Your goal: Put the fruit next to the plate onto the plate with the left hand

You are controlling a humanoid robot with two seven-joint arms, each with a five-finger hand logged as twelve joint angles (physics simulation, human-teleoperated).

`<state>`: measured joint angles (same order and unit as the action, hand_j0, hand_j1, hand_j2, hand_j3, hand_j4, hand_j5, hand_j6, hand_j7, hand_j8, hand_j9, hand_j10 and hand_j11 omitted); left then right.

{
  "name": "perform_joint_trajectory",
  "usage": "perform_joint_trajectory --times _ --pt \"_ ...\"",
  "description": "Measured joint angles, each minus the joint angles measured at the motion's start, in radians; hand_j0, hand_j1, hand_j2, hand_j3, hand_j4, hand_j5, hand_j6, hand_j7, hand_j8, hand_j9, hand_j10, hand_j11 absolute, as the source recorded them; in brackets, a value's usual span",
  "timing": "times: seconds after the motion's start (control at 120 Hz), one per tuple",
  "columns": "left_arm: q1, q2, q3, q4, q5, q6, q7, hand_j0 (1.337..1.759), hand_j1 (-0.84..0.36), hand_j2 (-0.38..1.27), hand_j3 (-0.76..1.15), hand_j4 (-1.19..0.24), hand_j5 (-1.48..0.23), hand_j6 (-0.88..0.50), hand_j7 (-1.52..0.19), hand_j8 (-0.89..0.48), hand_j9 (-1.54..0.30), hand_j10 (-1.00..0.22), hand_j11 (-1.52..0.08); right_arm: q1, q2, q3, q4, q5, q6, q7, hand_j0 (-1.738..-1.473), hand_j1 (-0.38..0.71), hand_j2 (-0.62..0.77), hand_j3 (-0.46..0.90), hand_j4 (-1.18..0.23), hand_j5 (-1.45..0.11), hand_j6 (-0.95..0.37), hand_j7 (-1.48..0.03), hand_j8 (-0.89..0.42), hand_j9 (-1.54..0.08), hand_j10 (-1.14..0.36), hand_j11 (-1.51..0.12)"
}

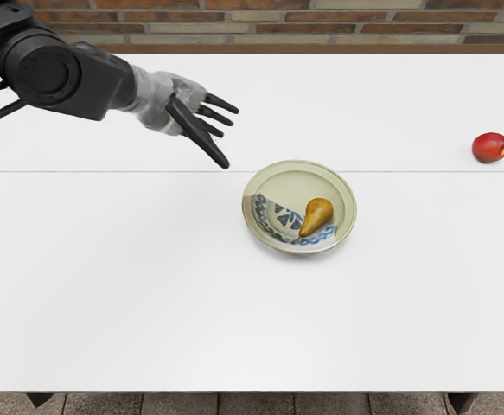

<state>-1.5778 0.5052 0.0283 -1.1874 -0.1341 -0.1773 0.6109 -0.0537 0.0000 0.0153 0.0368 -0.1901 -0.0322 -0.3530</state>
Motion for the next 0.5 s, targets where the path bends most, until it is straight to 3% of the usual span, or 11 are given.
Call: perform_joint_trajectory --times 0.158,0.25,0.5 --pt "0.006 0.089 -0.01 -0.038 -0.025 -0.234 0.0 1.658 0.24 0.02 0.0 -0.09 -0.12 -0.09 -0.12 -0.09 -0.12 -0.09 -0.12 0.0 0.0 0.0 0.0 0.0 0.0 0.0 -1.658 -0.35 0.0 0.0 0.0 0.0 0.0 0.0 0.0 0.0 0.0 0.0" --pt "0.063 0.189 -0.011 -0.052 -0.029 -0.347 0.0 1.658 0.25 0.02 0.0 -0.09 -0.11 -0.08 -0.11 -0.08 -0.11 -0.09 -0.11 0.0 0.0 0.0 0.0 0.0 0.0 0.0 -1.658 -0.35 0.0 0.0 0.0 0.0 0.0 0.0 0.0 0.0 0.0 0.0" --pt "0.116 0.22 -0.011 -0.058 -0.029 -0.426 0.0 1.658 0.3 0.01 0.0 -0.04 -0.06 -0.04 -0.06 -0.04 -0.06 -0.04 -0.06 0.0 0.0 0.0 0.0 0.0 0.0 0.0 -1.658 -0.35 0.0 0.0 0.0 0.0 0.0 0.0 0.0 0.0 0.0 0.0"
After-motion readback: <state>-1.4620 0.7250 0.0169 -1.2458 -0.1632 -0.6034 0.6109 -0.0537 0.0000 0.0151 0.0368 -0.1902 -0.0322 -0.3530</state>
